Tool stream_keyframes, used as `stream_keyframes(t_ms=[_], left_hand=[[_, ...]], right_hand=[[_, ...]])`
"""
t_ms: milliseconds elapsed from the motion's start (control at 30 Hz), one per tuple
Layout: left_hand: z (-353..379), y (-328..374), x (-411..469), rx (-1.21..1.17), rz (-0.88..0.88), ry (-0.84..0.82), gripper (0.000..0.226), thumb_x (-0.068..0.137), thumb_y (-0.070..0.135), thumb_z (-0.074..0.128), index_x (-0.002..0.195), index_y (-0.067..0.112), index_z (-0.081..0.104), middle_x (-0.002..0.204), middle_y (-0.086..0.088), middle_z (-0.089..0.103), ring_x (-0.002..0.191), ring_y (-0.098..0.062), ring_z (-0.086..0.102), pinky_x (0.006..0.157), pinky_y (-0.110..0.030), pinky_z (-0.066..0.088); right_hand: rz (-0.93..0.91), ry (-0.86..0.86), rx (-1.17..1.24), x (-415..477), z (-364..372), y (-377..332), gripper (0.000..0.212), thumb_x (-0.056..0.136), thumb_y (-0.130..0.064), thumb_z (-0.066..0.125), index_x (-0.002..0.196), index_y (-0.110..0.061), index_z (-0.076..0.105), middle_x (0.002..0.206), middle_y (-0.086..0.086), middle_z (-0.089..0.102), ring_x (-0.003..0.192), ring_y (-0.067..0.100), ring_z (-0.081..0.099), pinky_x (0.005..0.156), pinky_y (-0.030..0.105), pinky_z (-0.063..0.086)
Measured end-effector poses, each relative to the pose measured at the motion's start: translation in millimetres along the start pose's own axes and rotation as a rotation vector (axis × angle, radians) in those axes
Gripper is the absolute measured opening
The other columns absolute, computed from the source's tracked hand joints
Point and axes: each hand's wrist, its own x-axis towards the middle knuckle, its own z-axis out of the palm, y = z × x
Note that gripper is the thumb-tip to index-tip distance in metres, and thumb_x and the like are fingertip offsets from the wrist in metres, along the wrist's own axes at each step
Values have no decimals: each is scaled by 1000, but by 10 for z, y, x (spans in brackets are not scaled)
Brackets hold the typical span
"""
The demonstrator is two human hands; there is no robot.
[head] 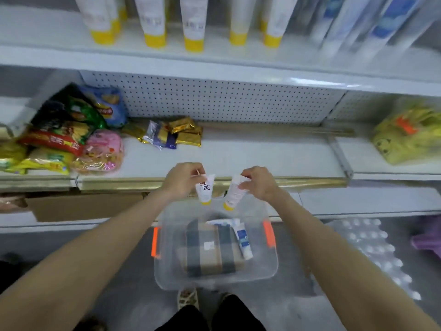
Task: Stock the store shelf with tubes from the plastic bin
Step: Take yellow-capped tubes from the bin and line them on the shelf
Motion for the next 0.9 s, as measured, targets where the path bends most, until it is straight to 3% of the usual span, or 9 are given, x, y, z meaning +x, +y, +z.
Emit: stream_keyframes(t_ms=[167,267,367,467,567,700,800,900], left_hand=[[-631,619,179,68,157,96,8,83,21,67,83,13,67,75,2,62,74,-17,54,63,-28,34],[-903,1010,230,79,210,152,7,86,21,64,85,14,67,80,-1,65,74,-16,56,61,-27,39],[-1096,1392,267,30,266,231,4,85,17,65,82,15,66,79,-4,64,71,-15,55,60,-21,39],[-1243,1739,326,39,292,284,7,85,17,65,86,10,68,81,-6,66,76,-20,58,70,-31,44],[-1364,2029,406,44,318,326,10,86,17,64,88,8,68,78,-5,65,72,-17,57,65,-26,41],[-1520,2362,563,30,319,409,11,87,16,63,93,8,68,82,-2,64,70,-7,54,59,-9,36],[-1645,2547,707,50,327,467,12,86,18,64,91,8,69,89,-11,68,77,-20,54,66,-25,40],[-1788,2683,847,49,329,489,11,85,17,65,91,8,69,90,-16,67,75,-20,53,66,-29,41]], right_hand=[[-106,127,-6,-43,-899,-342,11,84,-14,64,75,-9,64,68,2,48,70,18,42,64,25,31],[-193,173,-44,-106,-1425,-490,13,82,-10,63,75,1,62,66,7,50,66,18,44,55,29,28],[-280,248,-58,-141,-1887,-559,9,81,-13,68,79,-5,65,70,4,52,70,17,46,52,19,30],[-345,309,-38,-132,-2293,-582,19,79,-16,73,95,-8,68,88,8,61,85,21,55,69,26,44],[-384,366,-39,-97,-2646,-599,38,76,-17,76,109,-1,66,109,14,66,104,26,59,91,33,46],[-468,413,-29,15,-3072,-616,31,76,-16,76,102,-2,68,104,14,67,100,25,60,84,28,46],[-531,425,-7,126,-3348,-644,26,76,-15,74,99,-3,69,101,14,68,97,26,62,88,34,49],[-558,417,-11,235,-3565,-665,22,77,-14,72,97,-5,69,99,12,69,94,24,62,89,36,49]])
